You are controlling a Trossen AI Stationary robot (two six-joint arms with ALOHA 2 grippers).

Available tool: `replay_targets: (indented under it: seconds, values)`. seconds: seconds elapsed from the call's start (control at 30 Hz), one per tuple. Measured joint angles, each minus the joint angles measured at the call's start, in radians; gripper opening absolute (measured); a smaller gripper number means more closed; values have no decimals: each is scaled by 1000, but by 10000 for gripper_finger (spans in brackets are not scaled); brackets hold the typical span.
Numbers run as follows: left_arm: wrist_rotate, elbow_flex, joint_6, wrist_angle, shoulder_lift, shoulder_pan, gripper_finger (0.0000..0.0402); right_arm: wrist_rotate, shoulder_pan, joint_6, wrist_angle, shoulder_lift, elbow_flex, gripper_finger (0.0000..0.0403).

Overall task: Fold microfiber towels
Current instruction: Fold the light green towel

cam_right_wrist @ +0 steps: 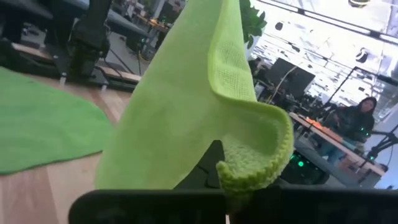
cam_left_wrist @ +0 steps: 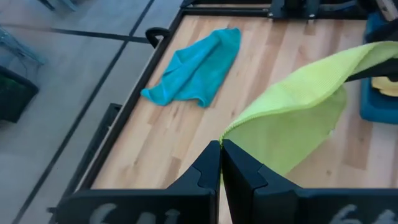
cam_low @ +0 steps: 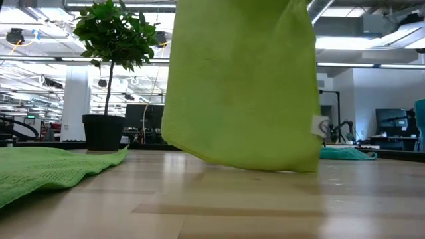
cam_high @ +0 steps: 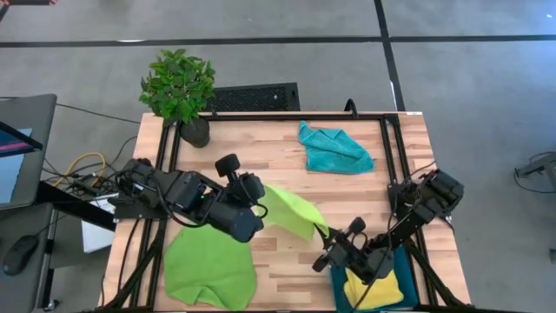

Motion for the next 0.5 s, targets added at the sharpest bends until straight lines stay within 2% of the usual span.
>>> replay_targets:
  seconds: [0.3,0.5]
  values:
    - [25,-103,-122,1,0,-56,0,1,19,-56,43,-17,-60,4]
    - [21,-240,-227,0,1,-70,0,1,-13,-71,61,-118,-154,3]
